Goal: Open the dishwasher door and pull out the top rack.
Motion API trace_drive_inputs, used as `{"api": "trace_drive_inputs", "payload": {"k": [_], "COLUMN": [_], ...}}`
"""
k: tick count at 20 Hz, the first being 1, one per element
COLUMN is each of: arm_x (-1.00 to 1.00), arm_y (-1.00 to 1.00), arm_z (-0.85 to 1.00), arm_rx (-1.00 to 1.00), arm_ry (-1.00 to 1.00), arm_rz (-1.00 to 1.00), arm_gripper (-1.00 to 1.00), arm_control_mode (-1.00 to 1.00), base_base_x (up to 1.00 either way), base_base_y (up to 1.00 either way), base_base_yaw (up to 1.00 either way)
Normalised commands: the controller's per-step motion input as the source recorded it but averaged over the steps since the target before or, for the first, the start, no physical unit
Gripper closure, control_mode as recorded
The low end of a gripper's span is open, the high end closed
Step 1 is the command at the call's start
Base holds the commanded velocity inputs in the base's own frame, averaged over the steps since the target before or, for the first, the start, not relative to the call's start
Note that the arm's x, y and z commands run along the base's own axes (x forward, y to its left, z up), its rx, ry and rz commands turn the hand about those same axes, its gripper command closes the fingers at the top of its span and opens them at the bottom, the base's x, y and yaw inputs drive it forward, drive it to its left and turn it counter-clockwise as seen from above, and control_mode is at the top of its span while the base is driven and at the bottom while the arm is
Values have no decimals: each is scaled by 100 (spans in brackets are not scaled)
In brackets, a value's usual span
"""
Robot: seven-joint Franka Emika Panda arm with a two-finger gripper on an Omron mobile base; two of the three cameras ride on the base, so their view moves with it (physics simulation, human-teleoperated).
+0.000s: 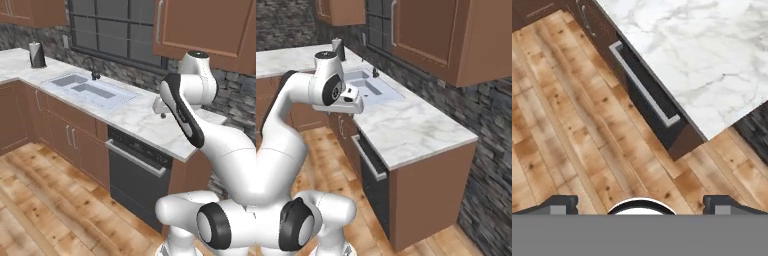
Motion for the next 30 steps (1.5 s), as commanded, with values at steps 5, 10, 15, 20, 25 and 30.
{"api": "trace_drive_inputs", "payload": {"k": [5, 10, 15, 20, 25, 30], "arm_x": [0, 0, 0, 0, 0, -2], "arm_y": [0, 0, 0, 0, 0, 0], "arm_z": [0, 0, 0, 0, 0, -9], "arm_rx": [0, 0, 0, 0, 0, 0], "arm_ry": [0, 0, 0, 0, 0, 1], "arm_rz": [0, 0, 0, 0, 0, 0], "arm_gripper": [-100, -100, -100, -100, -100, -100], "arm_control_mode": [100, 100, 100, 100, 100, -100], "base_base_x": [32, 53, 11, -13, -23, -1], "base_base_y": [-59, -62, -35, -2, 0, 0], "base_base_yaw": [21, 16, 19, 21, 15, 1]}}
